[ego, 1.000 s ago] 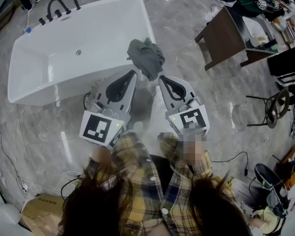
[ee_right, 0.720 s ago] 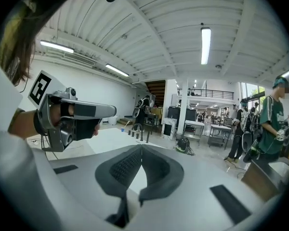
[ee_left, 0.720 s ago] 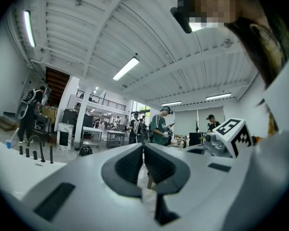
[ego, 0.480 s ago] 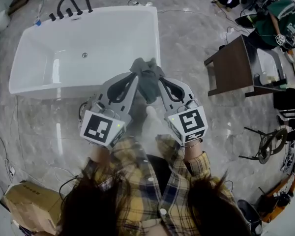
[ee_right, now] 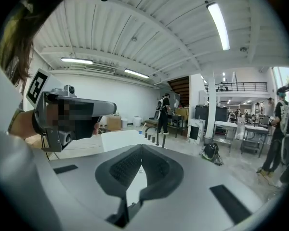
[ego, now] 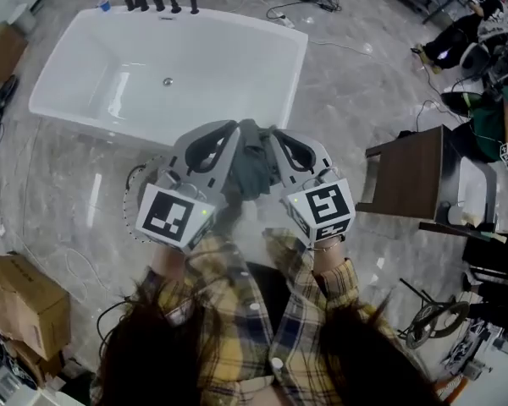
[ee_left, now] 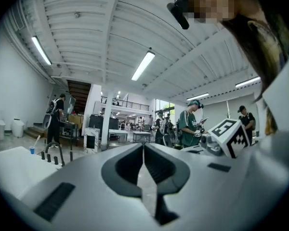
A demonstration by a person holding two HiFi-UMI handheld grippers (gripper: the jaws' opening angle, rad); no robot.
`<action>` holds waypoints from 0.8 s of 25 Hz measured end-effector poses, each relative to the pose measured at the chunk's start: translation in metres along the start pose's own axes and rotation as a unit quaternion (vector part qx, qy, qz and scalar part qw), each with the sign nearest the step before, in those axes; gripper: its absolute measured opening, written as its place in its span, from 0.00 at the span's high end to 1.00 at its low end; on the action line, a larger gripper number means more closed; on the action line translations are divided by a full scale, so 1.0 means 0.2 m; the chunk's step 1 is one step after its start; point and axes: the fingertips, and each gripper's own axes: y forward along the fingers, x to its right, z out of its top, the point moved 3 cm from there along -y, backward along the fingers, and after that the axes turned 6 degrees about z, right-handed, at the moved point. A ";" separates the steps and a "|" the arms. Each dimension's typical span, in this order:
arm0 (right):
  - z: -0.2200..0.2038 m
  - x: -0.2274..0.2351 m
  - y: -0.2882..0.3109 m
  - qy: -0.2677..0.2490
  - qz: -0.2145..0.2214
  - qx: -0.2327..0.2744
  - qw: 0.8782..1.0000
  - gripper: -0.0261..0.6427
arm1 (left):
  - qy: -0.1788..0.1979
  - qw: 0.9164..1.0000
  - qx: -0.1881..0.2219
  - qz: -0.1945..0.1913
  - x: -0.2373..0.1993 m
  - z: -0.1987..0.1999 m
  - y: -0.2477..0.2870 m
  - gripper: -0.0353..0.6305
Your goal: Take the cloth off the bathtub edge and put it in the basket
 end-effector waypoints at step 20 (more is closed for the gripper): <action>-0.11 0.09 0.36 -0.019 0.139 -0.031 0.990 0.94 | -0.032 0.987 -0.027 0.154 -0.18 -0.22 0.00 0.91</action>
